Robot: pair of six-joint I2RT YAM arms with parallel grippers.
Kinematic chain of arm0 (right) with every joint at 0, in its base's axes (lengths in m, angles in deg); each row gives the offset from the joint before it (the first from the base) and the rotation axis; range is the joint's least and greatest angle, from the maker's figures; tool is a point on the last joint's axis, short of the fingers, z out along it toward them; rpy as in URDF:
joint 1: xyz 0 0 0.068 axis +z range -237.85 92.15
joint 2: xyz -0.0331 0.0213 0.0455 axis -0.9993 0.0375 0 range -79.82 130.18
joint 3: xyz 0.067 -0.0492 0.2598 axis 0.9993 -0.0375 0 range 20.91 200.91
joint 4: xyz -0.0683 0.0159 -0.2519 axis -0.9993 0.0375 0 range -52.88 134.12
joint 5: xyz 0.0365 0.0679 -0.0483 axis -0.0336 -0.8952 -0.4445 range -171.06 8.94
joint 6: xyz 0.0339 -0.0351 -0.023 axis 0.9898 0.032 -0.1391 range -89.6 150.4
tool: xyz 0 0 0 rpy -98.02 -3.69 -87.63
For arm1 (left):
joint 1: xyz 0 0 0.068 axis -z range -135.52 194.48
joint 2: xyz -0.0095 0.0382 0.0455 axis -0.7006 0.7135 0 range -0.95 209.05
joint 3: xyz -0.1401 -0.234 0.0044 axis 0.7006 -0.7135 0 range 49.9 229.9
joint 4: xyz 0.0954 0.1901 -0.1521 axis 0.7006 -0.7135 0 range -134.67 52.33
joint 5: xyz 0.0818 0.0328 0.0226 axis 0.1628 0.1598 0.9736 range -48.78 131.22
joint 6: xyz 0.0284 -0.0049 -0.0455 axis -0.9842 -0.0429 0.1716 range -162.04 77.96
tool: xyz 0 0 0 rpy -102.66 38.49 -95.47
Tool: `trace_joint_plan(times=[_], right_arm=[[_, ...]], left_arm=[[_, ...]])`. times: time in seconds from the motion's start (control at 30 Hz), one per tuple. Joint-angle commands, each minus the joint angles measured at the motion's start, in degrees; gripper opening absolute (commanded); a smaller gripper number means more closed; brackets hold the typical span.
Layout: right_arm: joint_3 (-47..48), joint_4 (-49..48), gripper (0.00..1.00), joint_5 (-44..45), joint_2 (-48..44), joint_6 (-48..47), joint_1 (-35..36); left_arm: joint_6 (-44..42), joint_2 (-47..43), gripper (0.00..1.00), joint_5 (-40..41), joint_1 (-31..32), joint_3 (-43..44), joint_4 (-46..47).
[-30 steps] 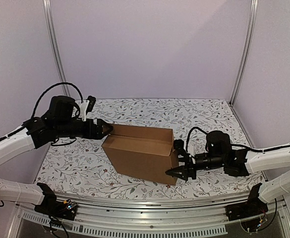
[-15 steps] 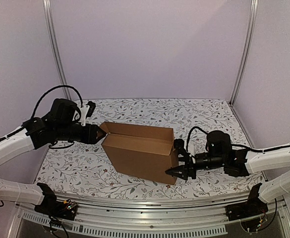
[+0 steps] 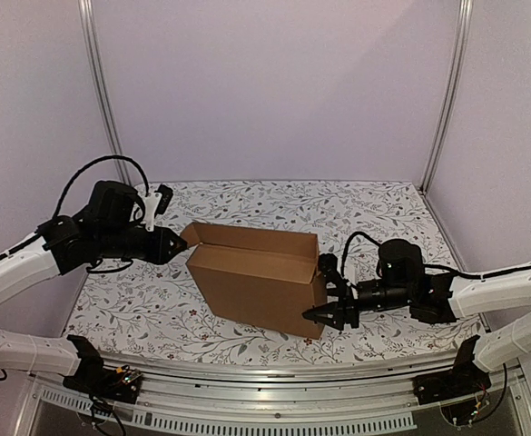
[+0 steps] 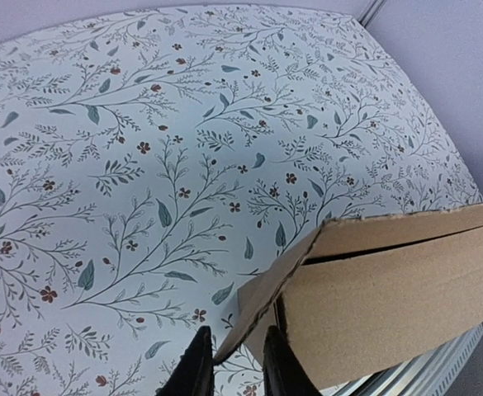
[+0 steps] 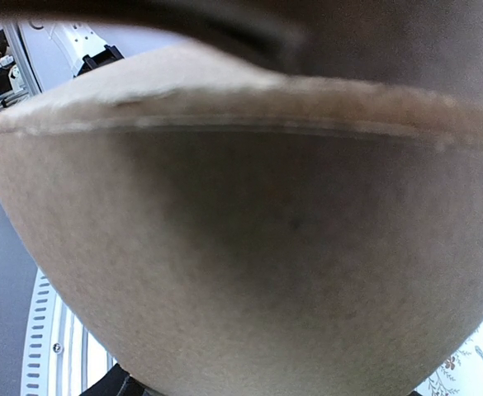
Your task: Fold the paper box
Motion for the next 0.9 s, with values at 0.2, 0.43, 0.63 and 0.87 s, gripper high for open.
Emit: trace_joint_plan(times=[0.2,0.43,0.63,0.87], right_arm=[[-0.06,-2.62,0.4,0.08,0.34,0.72,-0.15],[0.02,-2.94,0.4,-0.01,1.07,0.78,-0.21],[-0.29,-3.28,0.4,0.16,0.94,0.96,-0.17],[-0.97,-4.27,0.4,0.54,1.16,1.39,-0.18]], left_arm=[[1.09,0.99,0.05,-4.0,0.91,1.29,0.91],[2.05,1.93,0.0,-5.12,2.09,1.07,2.23],[1.66,1.95,0.0,-3.28,2.6,0.05,1.9],[2.98,1.73,0.0,-3.39,3.15,-2.52,3.03]])
